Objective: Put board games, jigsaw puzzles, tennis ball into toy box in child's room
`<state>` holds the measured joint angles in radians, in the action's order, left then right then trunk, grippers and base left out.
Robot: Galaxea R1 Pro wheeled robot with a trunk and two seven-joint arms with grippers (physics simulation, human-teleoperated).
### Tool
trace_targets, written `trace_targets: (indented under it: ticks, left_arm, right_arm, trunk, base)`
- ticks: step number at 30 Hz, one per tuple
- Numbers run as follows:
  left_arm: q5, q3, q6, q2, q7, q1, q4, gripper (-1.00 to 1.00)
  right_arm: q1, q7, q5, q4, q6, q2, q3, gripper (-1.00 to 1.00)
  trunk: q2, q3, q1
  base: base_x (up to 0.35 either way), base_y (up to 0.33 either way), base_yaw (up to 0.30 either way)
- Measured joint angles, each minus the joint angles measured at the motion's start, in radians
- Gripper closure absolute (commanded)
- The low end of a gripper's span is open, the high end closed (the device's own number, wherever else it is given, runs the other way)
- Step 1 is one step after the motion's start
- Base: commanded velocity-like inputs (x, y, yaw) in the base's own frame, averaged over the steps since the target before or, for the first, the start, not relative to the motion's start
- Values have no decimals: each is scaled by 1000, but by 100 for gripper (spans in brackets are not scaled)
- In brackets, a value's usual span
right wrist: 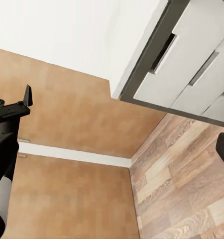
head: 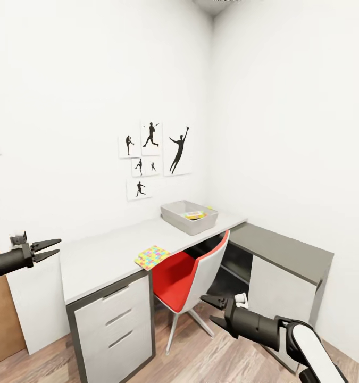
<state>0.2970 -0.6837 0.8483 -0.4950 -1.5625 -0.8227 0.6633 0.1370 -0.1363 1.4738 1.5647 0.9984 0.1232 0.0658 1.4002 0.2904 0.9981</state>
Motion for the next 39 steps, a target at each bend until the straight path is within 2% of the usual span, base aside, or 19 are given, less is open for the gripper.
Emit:
trace_targets:
  ticks: [5,7,10,11,12,16,19,23,26,28,32,34,35,37,38,39]
  left_arm:
    - [0,3,0,7,0,0,0,-100]
    - [0,6,0,8,0,0,0,-100]
    - [0,10,0,10,0,0,0,-100]
    - [0,10,0,11,0,0,0,-100]
    - [0,11,1,11,0,0,0,-100]
    - [-1,12,2,14,0,0,-1,-100]
    - [0,12,12,26,0,0,-1,-100]
    - [3,13,30,56,0,0,-1,-100]
    - [4,14,34,74,0,0,-1,-100]
    - [5,21,38,91,0,0,-1,-100]
    - [5,71,55,133,0,0,4,-100]
    - [4,113,67,175,0,0,10,-100]
    - [3,121,70,189,0,0,11,-100]
    - [2,142,82,241,0,0,14,-100]
    - [3,145,85,257,0,0,14,-100]
    - [6,152,89,290,0,1,15,-100]
  right_arm:
    - [1,-3,-13,-15,-25,9,-24,-100]
    - [2,-4,-42,-29,-43,13,-32,-100]
    - [6,-7,-149,-68,-83,15,-46,-100]
    - [7,-7,-168,-75,-89,15,-51,-100]
    - [10,-8,-205,-91,-102,15,-61,-100]
    - [14,-9,-290,-165,-134,16,-99,-100]
    - [28,-9,-319,-231,-172,15,-118,-100]
    - [54,-9,-331,-322,-243,16,-125,-100]
    - [72,-14,-333,-364,-269,16,-124,-100]
    - [86,-24,-334,-391,-279,16,-123,-100]
    - [106,-55,-358,-440,-287,16,-125,-100]
    - [117,-66,-387,-461,-289,16,-126,-100]
    - [120,-68,-394,-465,-289,16,-126,-100]
    - [126,-71,-411,-481,-290,15,-127,-100]
    - [127,-72,-414,-484,-291,15,-127,-100]
    - [128,-73,-417,-489,-291,16,-127,-100]
  trunk:
    - [0,0,0]
    - [0,0,0]
    - [0,0,0]
    - [0,0,0]
    - [0,0,0]
    - [0,0,0]
    - [0,0,0]
    - [0,0,0]
    - [0,0,0]
    - [0,0,0]
    - [0,0,0]
    - [0,0,0]
    - [0,0,0]
    - [0,0,0]
    - [0,0,0]
    - [0,0,0]
  base:
    - [0,0,-192]
    - [0,0,-61]
    - [0,0,-22]
    - [0,0,-10]
    - [0,0,-8]
    - [0,0,-3]
    - [0,0,0]
    - [0,0,0]
    - [0,0,0]
    - [0,0,0]
    - [0,0,0]
    - [0,0,0]
    - [0,0,0]
    - [0,0,0]
    - [0,0,0]
    - [0,0,0]
